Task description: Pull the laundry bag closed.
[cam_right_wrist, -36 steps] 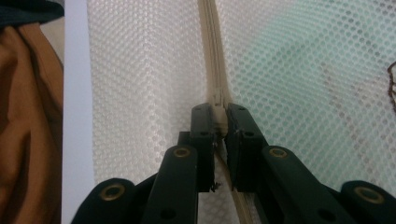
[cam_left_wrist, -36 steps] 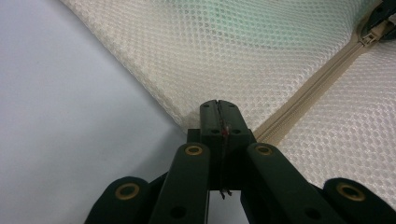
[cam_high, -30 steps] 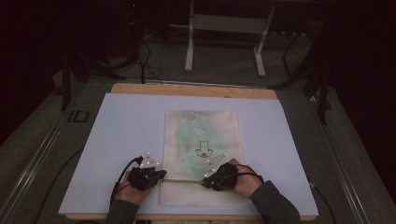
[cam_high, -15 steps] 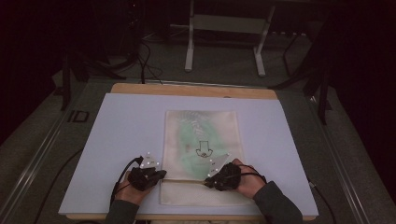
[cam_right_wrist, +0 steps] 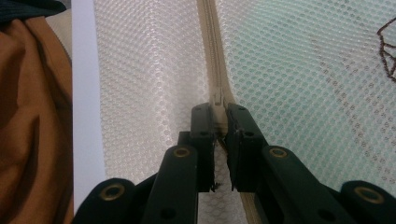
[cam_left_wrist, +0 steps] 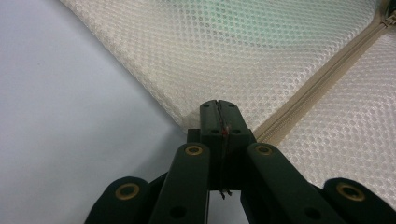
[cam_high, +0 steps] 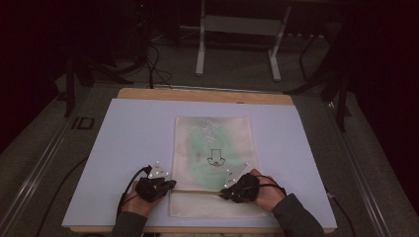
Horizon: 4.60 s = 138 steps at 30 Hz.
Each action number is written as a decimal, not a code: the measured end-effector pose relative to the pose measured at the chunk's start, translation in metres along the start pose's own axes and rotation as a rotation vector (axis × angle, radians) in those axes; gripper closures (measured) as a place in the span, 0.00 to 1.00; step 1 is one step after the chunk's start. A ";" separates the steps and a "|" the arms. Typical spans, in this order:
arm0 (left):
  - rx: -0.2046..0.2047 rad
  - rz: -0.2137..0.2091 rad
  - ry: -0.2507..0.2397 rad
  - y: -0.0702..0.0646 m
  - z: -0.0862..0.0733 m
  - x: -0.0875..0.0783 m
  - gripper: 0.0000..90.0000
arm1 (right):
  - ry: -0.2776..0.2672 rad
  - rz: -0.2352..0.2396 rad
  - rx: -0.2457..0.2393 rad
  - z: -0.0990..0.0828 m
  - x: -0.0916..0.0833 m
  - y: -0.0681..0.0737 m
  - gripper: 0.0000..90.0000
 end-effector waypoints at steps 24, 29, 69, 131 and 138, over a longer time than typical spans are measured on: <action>0.004 0.006 0.002 0.000 0.000 0.000 0.99 | -0.005 0.000 0.014 -0.008 -0.003 -0.001 0.92; 0.004 0.006 0.001 0.000 0.000 0.000 0.99 | -0.006 -0.003 0.019 -0.010 -0.005 -0.001 0.92; 0.003 0.004 0.000 0.000 0.000 0.000 0.99 | -0.021 -0.024 0.067 -0.034 -0.023 -0.008 0.92; 0.005 0.009 0.004 0.000 0.000 0.000 0.99 | -0.068 -0.067 0.160 -0.074 -0.050 -0.015 0.92; 0.005 0.008 0.005 0.000 0.000 0.000 0.99 | -0.077 -0.066 0.171 -0.077 -0.053 -0.015 0.92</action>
Point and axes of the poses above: each handheld gripper's, and its own axes: x roughly forward along the jaws, z roughly out of its top, y roughly to its left, the point moved 9 cm from there along x, roughly forward along the jaws, and after that the axes turned 1 degree about z, right-handed, at the moved point
